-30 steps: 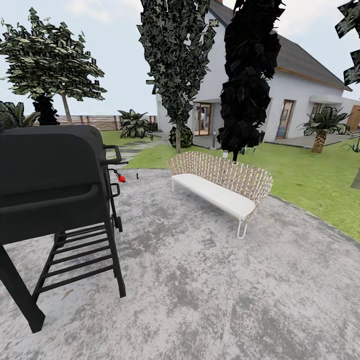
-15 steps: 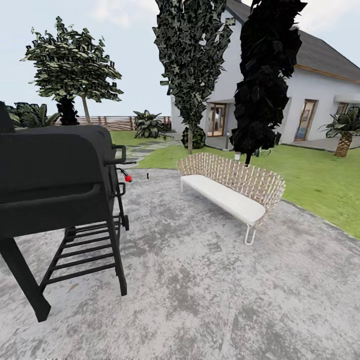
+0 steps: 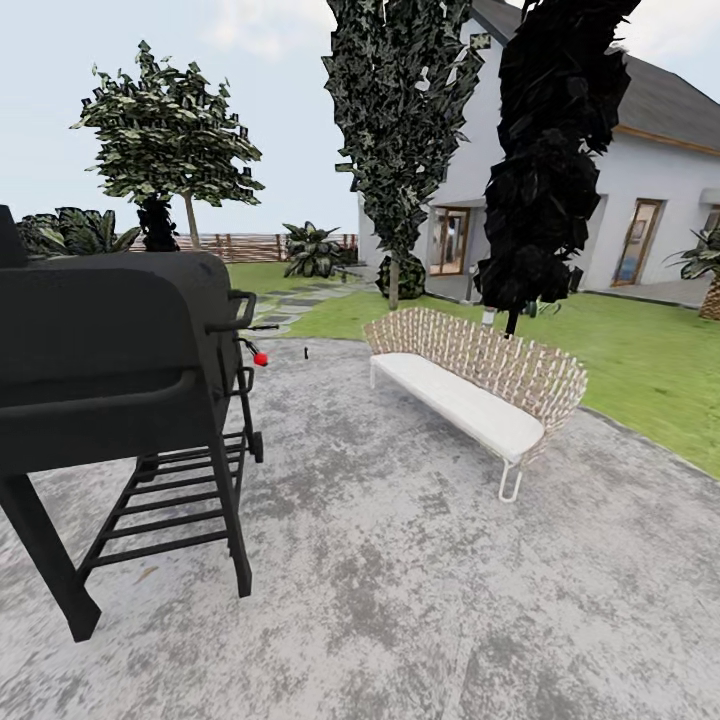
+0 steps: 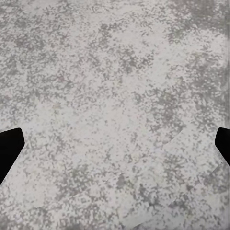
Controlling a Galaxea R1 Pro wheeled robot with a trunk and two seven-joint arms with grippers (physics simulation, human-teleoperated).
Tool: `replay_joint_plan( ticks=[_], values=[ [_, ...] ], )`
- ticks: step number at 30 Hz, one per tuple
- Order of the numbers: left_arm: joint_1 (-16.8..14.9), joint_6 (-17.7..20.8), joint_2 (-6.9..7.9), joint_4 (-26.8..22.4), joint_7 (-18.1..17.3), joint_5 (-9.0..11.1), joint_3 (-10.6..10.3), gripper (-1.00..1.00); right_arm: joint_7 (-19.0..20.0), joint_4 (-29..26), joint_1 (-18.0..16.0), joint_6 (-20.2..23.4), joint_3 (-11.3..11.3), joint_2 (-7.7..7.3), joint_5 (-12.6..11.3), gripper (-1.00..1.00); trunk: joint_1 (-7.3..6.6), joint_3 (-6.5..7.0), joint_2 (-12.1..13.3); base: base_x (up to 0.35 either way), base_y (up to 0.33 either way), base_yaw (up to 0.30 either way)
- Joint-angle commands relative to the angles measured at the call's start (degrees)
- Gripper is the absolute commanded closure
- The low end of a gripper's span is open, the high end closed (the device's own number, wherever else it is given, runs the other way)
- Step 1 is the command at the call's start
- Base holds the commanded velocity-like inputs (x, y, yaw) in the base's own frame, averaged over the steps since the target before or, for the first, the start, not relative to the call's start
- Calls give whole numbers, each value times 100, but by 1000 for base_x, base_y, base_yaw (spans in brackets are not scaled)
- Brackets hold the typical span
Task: Pick up the pesticide atomizer in the garden and spray insectifuge to fully cover both potted plants in the garden.
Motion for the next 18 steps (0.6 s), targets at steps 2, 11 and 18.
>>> replay_joint_plan(
  ticks=[2, 11, 18],
  values=[
    [-6, -19, 1, 1, -2, 6, 4, -100, -1, 2, -3, -17, -3, -1, 0, -100, 0, -6, -3, 8, -7, 1],
    [-4, -19, 7, 14, -2, -1, 6, -100, -7, -7, -3, -17, -3, -1, -6, -100, 88, -78, -163, 1, -1, 0],
    [-5, -19, 85, 41, 10, 6, 45, -100, -7, -27, -3, -24, -3, -1, 2, -100, 241, -203, -444, 0, 0, 0]
  ],
)
